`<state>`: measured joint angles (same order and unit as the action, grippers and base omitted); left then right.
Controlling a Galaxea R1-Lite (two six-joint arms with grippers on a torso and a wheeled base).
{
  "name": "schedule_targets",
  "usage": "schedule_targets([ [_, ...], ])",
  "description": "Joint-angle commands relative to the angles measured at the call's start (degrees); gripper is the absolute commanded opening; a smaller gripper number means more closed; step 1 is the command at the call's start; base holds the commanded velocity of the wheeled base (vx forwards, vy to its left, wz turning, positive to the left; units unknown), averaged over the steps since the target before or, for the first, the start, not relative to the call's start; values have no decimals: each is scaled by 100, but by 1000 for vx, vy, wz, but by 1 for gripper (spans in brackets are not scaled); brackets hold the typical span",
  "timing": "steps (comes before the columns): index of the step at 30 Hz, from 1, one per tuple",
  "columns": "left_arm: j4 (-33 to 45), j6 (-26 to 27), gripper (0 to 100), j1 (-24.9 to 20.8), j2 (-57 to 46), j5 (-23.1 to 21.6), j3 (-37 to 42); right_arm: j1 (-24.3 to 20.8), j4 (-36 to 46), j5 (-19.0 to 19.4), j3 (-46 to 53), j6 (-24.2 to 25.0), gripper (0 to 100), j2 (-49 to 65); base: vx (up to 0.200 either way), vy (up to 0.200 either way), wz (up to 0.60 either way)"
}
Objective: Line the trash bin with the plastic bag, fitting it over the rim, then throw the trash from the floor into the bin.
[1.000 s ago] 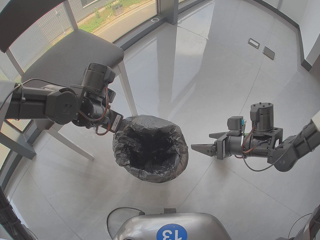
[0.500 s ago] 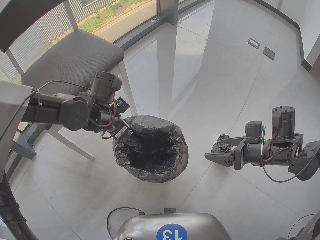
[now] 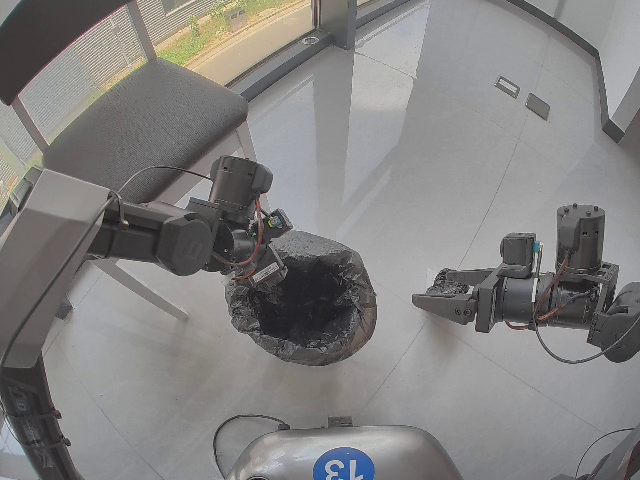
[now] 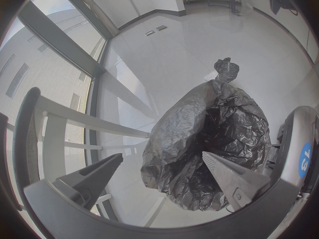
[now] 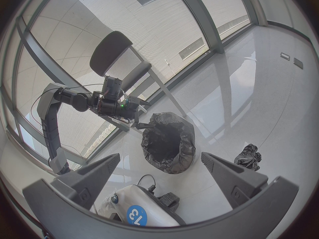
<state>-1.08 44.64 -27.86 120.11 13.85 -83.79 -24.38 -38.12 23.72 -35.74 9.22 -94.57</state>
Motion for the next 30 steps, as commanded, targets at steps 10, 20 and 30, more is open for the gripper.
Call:
schedule_targets([
  [10,390,-26,100,-220,645,4,-701,39,-20,1,-20,28,100,27,0,0,0],
  [20,434,-17,100,-291,1084,4,-1210,30,-73,-8,-47,186,100,44,0,0,0],
  [30,495,-26,0,-291,1348,-225,-1527,4,-64,-8,-47,186,100,44,0,0,0],
])
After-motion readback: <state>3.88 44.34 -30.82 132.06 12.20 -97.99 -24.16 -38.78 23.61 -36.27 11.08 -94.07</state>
